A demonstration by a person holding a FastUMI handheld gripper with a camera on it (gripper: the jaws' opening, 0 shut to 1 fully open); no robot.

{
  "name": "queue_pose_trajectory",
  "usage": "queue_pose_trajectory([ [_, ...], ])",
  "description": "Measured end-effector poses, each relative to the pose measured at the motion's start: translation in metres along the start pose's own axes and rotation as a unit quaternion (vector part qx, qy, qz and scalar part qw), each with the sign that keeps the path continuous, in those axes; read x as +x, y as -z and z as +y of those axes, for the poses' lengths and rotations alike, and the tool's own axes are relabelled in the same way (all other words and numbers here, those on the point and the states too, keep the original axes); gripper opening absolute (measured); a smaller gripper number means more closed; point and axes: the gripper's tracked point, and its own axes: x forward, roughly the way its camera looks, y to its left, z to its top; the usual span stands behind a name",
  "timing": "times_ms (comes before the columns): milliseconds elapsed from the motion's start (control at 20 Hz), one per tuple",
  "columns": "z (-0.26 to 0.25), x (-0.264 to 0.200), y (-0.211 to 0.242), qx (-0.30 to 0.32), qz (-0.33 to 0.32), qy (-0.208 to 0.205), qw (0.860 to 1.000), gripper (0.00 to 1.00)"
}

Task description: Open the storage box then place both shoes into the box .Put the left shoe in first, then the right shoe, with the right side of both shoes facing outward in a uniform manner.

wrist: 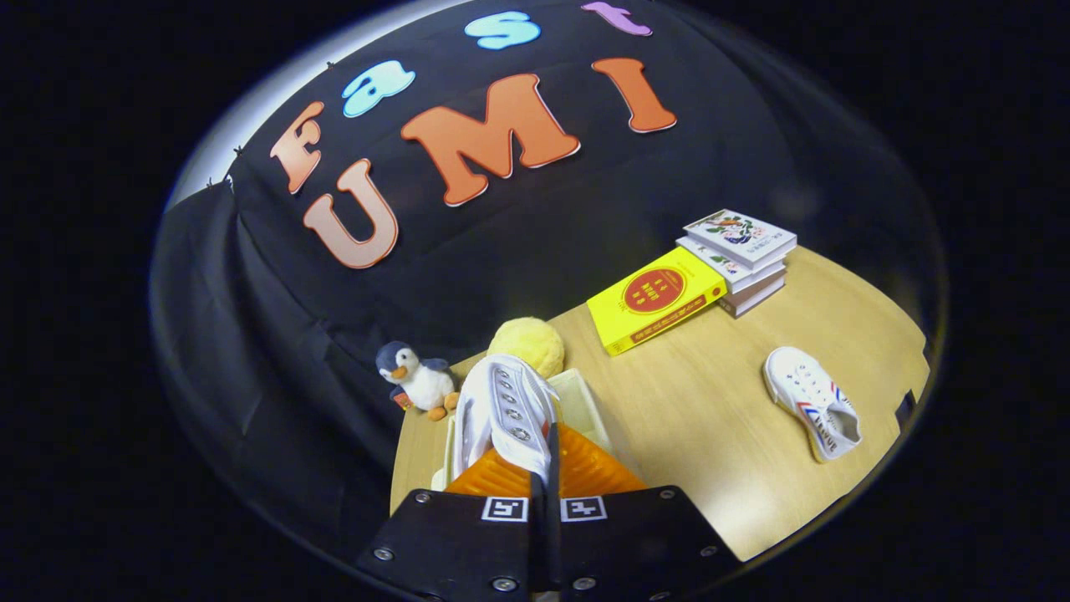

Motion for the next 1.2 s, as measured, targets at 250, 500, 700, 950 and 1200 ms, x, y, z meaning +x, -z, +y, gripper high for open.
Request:
queue_pose_trajectory([
  [250,0.002,0.035,0.04,-0.003,0.034,0.042,0.999,0.0],
  [500,-0.002,0.063,0.073,-0.009,0.062,0.089,0.994,0.0],
  [700,0.0,0.077,0.091,-0.014,0.082,0.109,0.991,0.0],
  [950,0.021,0.087,0.115,-0.04,0.128,0.075,0.988,0.24],
  [1200,0.016,0.068,0.075,-0.105,0.076,0.079,0.988,0.99],
])
